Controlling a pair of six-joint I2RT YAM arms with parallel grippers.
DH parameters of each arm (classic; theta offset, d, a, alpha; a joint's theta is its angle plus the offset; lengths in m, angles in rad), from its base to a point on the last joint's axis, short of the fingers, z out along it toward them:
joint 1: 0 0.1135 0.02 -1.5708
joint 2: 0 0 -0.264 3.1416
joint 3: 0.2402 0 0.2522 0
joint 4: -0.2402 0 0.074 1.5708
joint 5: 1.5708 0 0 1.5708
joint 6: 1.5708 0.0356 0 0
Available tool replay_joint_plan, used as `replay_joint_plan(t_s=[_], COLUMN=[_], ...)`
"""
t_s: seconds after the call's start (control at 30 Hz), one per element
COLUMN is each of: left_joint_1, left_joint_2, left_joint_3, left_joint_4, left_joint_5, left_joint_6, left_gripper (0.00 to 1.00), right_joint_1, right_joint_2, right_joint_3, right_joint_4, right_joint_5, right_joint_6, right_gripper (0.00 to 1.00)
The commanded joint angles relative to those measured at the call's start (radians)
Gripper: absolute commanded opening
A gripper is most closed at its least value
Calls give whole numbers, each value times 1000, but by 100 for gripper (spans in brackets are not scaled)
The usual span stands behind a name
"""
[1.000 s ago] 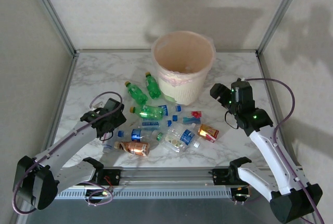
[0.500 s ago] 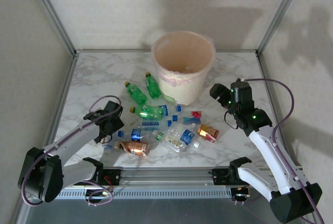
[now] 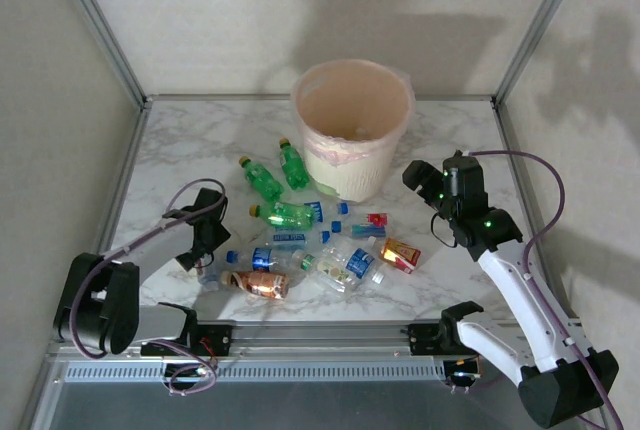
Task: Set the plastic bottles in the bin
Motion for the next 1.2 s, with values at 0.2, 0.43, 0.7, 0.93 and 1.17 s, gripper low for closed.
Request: replay_joint_plan(t_s=[0.2, 0.43, 0.7, 0.93, 1.17], left_joint_1=[51, 51, 51, 49, 14], left_joint_2=[14, -18, -101, -91, -77], left_joint_3=[-12, 25, 194, 464, 579], left_joint_4=[44, 8, -56, -68, 208], left_joint_5=[-13, -63, -90, 3, 227], left_joint_6=[41, 70, 90, 74, 6], left_gripper=[71, 65, 58, 58, 60], right_joint_1=[-4, -4, 14, 107, 234], right_joint_2=[-12, -11, -9, -7, 82], right_joint_3=[4, 21, 73, 138, 212], right_joint_4=[2, 13, 67, 191, 295], right_joint_5=[1, -28, -165, -344, -469], right_joint_6=[6, 0, -60, -120, -165], right_gripper=[87, 87, 86, 90, 93])
